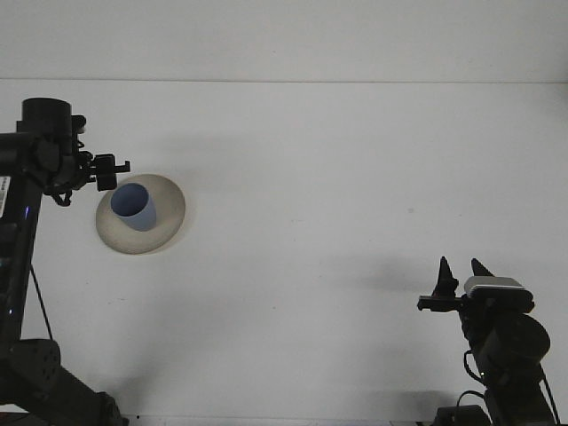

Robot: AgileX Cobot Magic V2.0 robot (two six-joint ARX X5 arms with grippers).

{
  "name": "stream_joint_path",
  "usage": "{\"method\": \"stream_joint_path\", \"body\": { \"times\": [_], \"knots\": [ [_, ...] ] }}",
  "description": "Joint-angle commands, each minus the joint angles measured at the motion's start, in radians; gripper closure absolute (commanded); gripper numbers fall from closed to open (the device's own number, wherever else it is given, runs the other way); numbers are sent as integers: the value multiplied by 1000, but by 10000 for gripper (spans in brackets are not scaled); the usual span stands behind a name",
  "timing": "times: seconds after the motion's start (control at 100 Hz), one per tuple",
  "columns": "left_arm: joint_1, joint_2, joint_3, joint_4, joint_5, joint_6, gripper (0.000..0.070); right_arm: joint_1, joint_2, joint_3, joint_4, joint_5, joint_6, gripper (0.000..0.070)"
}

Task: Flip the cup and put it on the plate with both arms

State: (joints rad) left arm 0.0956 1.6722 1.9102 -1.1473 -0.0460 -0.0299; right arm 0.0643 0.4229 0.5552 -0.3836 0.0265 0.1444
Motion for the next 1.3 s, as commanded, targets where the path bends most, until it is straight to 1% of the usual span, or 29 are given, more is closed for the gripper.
{"method": "stream_joint_path", "body": {
  "times": [0.0,0.16,0.31,0.58,0.89,1.03,1.09,1.13,1.16,1.29],
  "knots": [
    [-5,-37,23,1,5,-17,389,1,2,1,8,0,-11,325],
    [-43,-185,-24,39,5,-25,389,1,2,1,8,0,-11,325],
    [-90,-360,-172,119,5,-25,390,1,2,1,8,0,-11,325],
    [-130,-688,-532,323,5,-40,390,1,2,1,8,0,-11,325],
    [-130,-1071,-1043,661,5,-35,390,1,2,1,8,0,-11,325],
    [-130,-1201,-1226,757,5,-34,390,1,2,1,9,0,-11,325],
    [-130,-1238,-1280,786,5,-27,390,1,2,1,9,0,-11,325],
    [-130,-1254,-1301,811,6,-35,390,1,2,1,9,0,-11,325],
    [-130,-1267,-1304,819,6,-47,390,1,2,1,9,0,-11,325],
    [-130,-1275,-1304,827,5,-35,391,1,2,1,9,-1,-11,325]
  ]
}}
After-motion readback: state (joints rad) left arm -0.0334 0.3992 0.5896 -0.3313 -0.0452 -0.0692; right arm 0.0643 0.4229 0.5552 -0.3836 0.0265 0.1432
